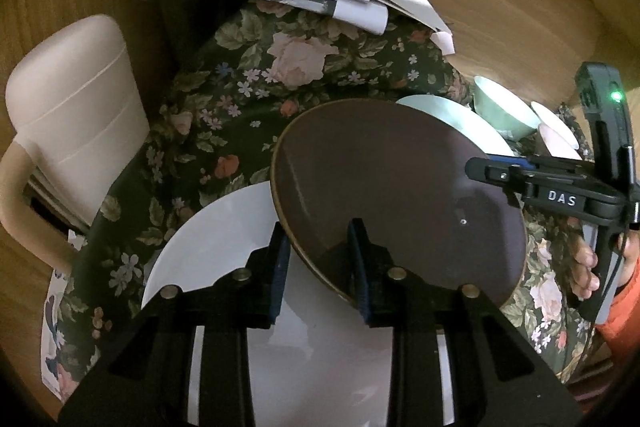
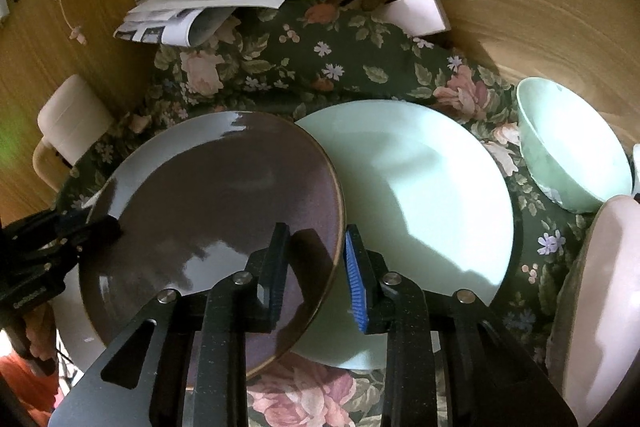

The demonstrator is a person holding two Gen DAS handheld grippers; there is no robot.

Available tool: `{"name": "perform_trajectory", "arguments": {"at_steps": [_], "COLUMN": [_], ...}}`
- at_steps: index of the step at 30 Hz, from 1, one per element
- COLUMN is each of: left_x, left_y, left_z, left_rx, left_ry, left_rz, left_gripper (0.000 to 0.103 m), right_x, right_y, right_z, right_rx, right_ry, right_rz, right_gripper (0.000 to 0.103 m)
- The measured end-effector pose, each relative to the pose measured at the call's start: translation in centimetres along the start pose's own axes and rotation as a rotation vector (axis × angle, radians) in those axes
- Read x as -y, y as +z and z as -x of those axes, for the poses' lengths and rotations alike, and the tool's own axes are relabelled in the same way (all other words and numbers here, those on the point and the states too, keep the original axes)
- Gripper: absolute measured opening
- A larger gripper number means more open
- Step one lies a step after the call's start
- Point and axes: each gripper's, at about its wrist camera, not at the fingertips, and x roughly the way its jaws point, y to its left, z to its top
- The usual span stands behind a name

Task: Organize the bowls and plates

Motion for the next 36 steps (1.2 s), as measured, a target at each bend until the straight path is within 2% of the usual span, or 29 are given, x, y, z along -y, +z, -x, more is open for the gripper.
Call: {"name": "perform_trajectory", "arguments": {"at_steps": [13,22,36], "left_x": [1.0,2.4,5.4], "left_y": [-0.4,-0.7,-2.2], "left_z": [0.9,1.9,3.9], "left_rx": [0.046,0.059,0.075], "left_ry": [0.017,-0.009,-0.051], "left_rz": [-0.014,-0.018,-0.063], "left_gripper": [0.029,0.029,0.029], "right_x": [0.2,0.3,1.1], "right_y": [-1.2,-2.5,-6.3], "right_z": [2.9,4.5,8.7], "right_rx": [0.061,0.083,0.139], "right_ry": [-0.014,-0.028,-0.055], "right_rz": [-0.018,-0.044,-0.092], "right_gripper": [0.023,0.023,0.022]}}
